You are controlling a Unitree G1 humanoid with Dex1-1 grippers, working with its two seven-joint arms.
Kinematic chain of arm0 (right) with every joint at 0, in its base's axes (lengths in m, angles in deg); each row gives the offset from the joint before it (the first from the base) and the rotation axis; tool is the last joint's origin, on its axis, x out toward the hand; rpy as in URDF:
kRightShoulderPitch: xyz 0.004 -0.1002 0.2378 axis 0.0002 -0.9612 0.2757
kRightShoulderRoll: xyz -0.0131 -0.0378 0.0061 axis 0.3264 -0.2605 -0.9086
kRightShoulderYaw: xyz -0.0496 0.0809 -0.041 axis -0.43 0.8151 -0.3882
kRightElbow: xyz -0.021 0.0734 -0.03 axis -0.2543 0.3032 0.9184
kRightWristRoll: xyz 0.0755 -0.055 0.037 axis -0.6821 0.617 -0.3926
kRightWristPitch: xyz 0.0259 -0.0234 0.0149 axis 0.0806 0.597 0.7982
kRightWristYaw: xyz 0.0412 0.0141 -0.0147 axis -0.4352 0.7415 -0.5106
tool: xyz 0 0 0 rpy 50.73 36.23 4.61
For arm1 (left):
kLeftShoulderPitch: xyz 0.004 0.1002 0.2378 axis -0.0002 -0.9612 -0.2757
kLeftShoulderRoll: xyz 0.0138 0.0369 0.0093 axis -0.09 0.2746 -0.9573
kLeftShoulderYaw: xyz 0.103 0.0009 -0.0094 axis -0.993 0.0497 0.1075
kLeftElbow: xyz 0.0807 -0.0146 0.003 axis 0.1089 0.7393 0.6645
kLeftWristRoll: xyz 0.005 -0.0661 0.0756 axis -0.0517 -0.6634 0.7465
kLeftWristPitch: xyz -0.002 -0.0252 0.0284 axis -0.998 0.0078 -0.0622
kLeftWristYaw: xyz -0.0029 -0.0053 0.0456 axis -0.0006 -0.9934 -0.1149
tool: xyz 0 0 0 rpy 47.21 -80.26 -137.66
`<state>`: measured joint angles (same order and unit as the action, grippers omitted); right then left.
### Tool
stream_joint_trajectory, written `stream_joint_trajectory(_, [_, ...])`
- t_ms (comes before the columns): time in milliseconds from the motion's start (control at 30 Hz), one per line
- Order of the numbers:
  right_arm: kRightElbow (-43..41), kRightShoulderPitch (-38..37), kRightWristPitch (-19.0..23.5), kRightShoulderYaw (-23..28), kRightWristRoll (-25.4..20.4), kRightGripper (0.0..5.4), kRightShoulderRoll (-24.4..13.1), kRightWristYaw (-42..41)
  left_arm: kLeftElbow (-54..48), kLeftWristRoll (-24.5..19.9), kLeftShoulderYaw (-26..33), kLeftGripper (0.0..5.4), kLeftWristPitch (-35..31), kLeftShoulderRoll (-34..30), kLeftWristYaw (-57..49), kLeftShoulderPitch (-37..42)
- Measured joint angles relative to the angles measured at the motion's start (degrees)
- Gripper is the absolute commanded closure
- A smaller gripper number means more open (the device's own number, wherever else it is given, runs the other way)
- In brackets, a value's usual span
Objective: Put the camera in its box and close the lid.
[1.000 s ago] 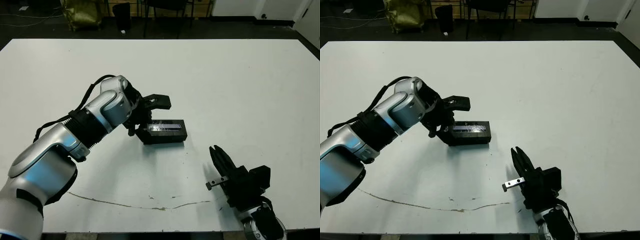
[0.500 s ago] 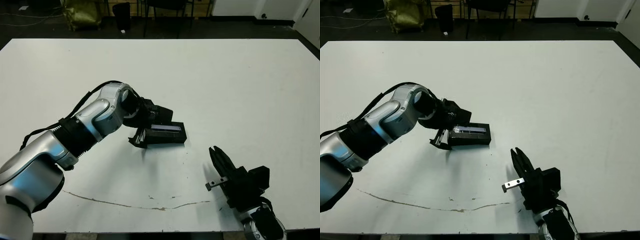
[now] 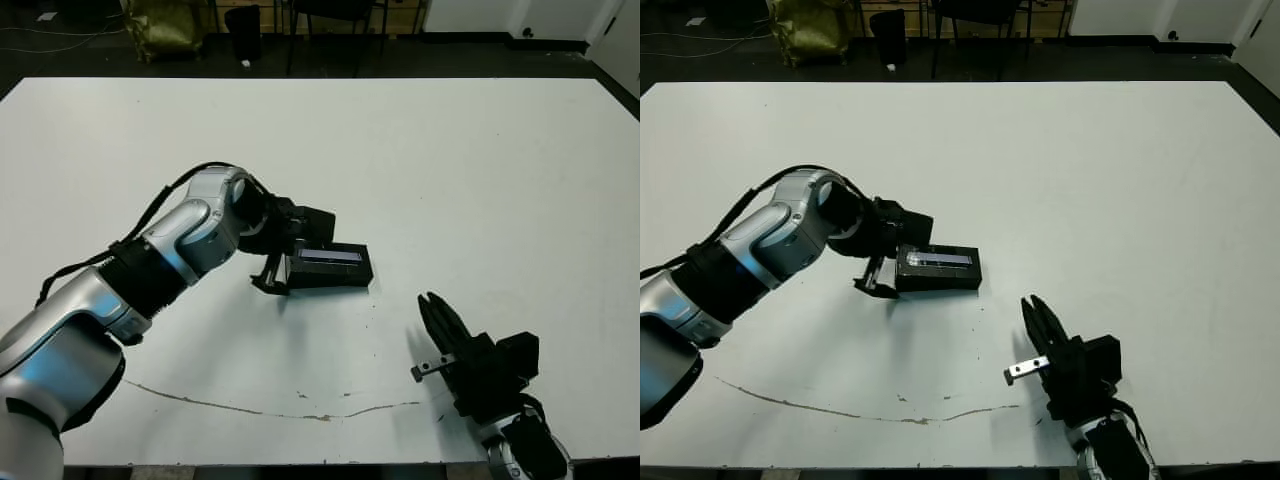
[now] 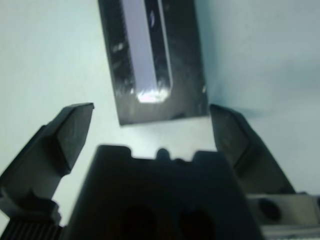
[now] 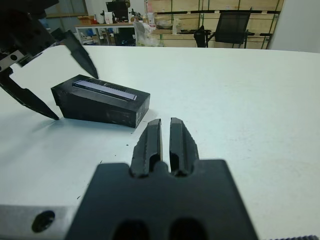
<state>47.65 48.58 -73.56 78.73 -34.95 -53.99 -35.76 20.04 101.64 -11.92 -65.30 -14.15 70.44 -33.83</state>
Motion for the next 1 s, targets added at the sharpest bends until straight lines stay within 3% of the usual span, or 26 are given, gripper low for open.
stream_joint_trajectory(233, [0.0, -0.2, 0.0, 0.1, 0.0, 5.40, -0.2, -0.1, -7.0, -5.9, 5.5, 0.02, -9.3, -6.9, 3.9, -6.3])
stream_joint_trajectory(500, [0.6, -0.2, -0.2, 0.6, -0.1, 5.40, -0.3, -0.9, -19.5, -10.9, 10.3, 0.02, -11.8, -18.5, 4.9, -16.2])
stream_joint_trajectory(633, [0.6, -0.1, -0.3, 0.7, -0.1, 5.40, -0.4, -1.0, -26.5, -13.3, 16.4, 0.26, -13.2, -21.9, 0.2, -23.4])
stream_joint_trajectory(733, [0.6, 0.0, -0.4, 1.0, -0.3, 5.40, -0.5, -1.4, -31.8, -15.7, 25.6, 0.88, -13.1, -20.4, -9.2, -30.6])
stream_joint_trajectory(833, [0.7, 0.2, -0.4, 1.3, -1.1, 5.40, -0.5, -1.9, -37.4, -18.1, 34.6, 1.60, -12.7, -13.9, -20.4, -35.1])
stream_joint_trajectory(1000, [1.4, 0.6, -0.5, 1.6, -1.4, 5.40, -0.6, -2.4, -45.5, -24.2, 40.4, 2.82, -12.8, -3.8, -31.8, -34.7])
